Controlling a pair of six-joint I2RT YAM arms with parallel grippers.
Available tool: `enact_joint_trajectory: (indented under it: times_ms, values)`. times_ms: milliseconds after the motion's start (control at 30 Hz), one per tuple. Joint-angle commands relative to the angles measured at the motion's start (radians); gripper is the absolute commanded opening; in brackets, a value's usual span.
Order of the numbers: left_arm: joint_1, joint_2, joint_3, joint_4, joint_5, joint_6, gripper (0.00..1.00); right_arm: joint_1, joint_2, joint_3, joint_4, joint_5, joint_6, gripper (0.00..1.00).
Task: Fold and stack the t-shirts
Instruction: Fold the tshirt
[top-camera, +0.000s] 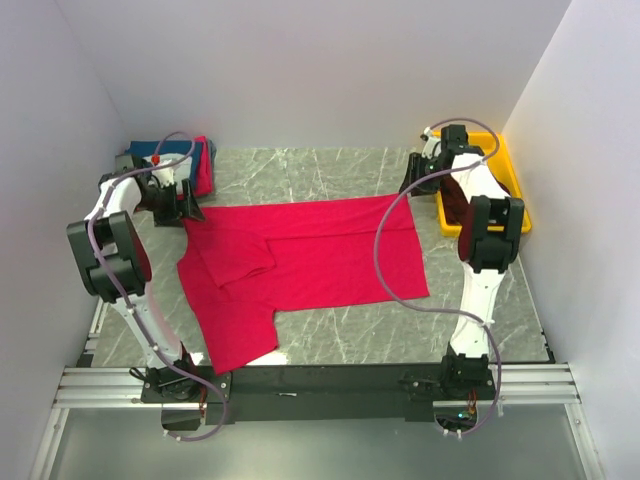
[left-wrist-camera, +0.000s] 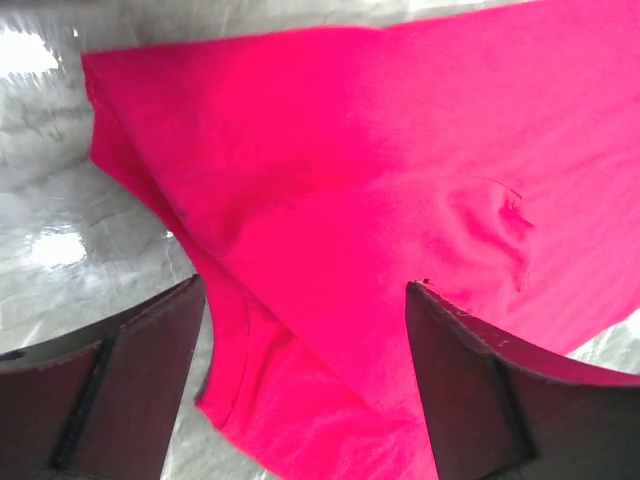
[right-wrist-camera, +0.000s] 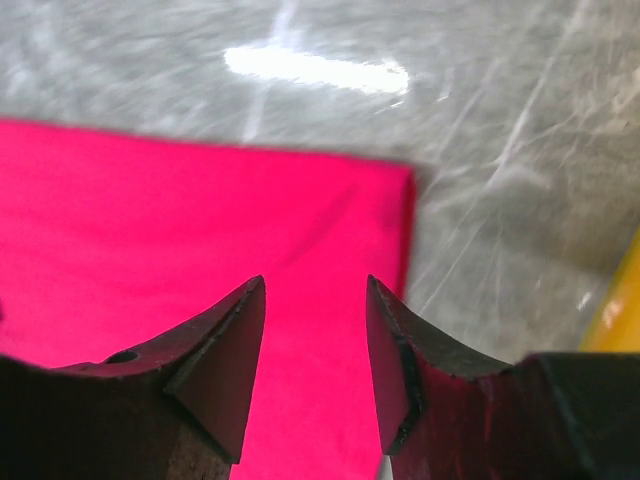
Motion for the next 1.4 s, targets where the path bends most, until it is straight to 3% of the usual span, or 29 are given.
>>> enact_joint_trajectory:
  times_ms: [0,300,600,733,767,933,1067,1133,1267,1367]
  values:
    - [-0.042,-0.087,0.033,-0.037,-0.019,0.076,0.83,0.013,-0.138,-0.017,-0.056,-0.059,-0.094,0.52]
    - [-0.172,-0.006,-0.020,0.054,-0.175,-0.001,0.63,0.081,-0.058,-0.046,-0.055,-0.013,-0.071,0.43]
    - [-0.197,0.132,0.018,0.055,-0.252,-0.006,0.60,0.079,0.023,-0.051,-0.035,0.082,-0.083,0.44]
    - [-0.198,0.190,0.056,0.052,-0.257,-0.013,0.60,0.073,0.057,-0.003,-0.035,0.122,-0.083,0.40]
    - [-0.198,0.204,0.087,0.046,-0.260,-0.015,0.59,0.073,0.066,0.017,-0.033,0.138,-0.086,0.36]
    - [-0.198,0.293,0.214,-0.006,-0.246,-0.033,0.60,0.067,0.143,0.127,-0.070,0.199,-0.100,0.37]
    - [-0.198,0.281,0.282,-0.026,-0.190,-0.046,0.66,0.061,0.152,0.210,-0.067,0.199,-0.088,0.37]
    - [-0.194,0.217,0.273,-0.020,-0.171,-0.032,0.75,0.061,0.111,0.209,-0.063,0.181,-0.092,0.38]
    - [-0.168,0.070,0.230,-0.041,-0.065,0.025,0.99,0.062,-0.013,0.147,-0.082,0.106,-0.127,0.48]
    - [-0.117,-0.059,0.188,-0.129,0.086,0.135,0.99,0.064,-0.148,0.065,-0.162,0.037,-0.201,0.59]
